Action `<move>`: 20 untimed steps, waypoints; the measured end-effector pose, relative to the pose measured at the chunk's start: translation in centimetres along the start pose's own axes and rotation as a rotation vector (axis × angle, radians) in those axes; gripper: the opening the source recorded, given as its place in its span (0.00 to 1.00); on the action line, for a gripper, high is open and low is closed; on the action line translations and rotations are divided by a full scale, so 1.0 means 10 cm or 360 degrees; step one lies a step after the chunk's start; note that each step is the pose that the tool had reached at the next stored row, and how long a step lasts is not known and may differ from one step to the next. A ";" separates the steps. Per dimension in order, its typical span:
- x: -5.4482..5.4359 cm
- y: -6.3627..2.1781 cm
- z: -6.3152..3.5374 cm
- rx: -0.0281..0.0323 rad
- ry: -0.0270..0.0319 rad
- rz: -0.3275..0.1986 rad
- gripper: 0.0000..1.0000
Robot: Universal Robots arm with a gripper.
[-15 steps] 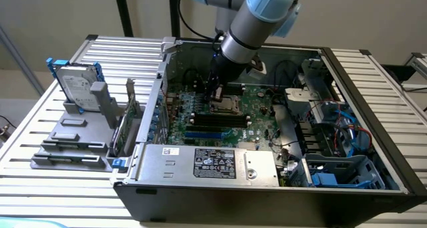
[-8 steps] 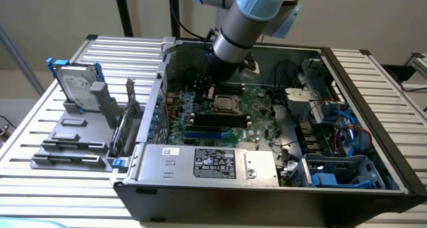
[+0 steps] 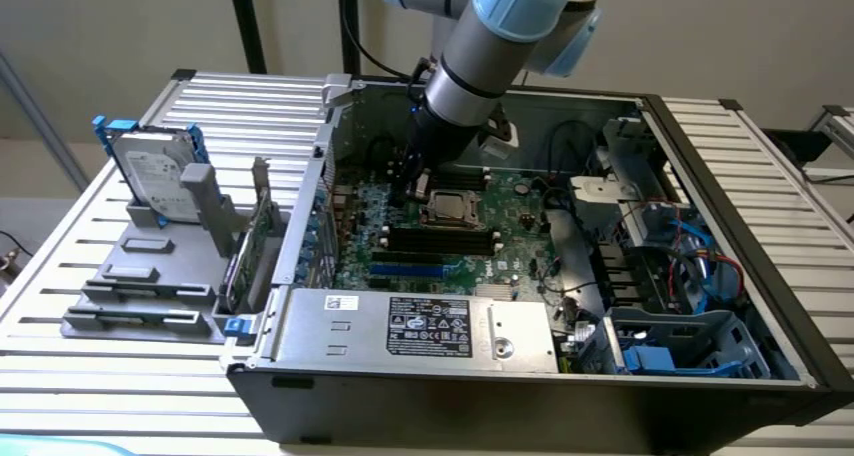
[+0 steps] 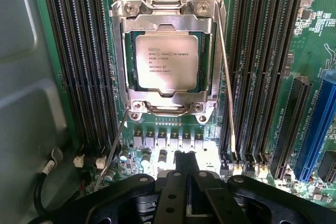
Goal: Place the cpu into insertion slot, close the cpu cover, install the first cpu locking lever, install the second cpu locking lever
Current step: 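Install the first cpu locking lever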
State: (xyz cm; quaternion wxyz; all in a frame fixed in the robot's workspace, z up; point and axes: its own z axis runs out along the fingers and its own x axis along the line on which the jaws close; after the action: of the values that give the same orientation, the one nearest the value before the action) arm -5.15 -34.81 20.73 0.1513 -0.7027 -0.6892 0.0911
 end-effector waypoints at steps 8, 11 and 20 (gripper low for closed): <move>-0.01 -0.031 -0.008 -0.00002 0.00038 0.0007 0.11; -0.03 -0.052 -0.036 0.00025 0.00117 0.0014 0.11; -0.05 -0.099 -0.121 0.00132 0.00529 0.0032 0.11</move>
State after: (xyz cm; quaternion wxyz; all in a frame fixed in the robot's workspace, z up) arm -5.69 -35.44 22.16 0.1647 -0.7104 -0.6791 0.0838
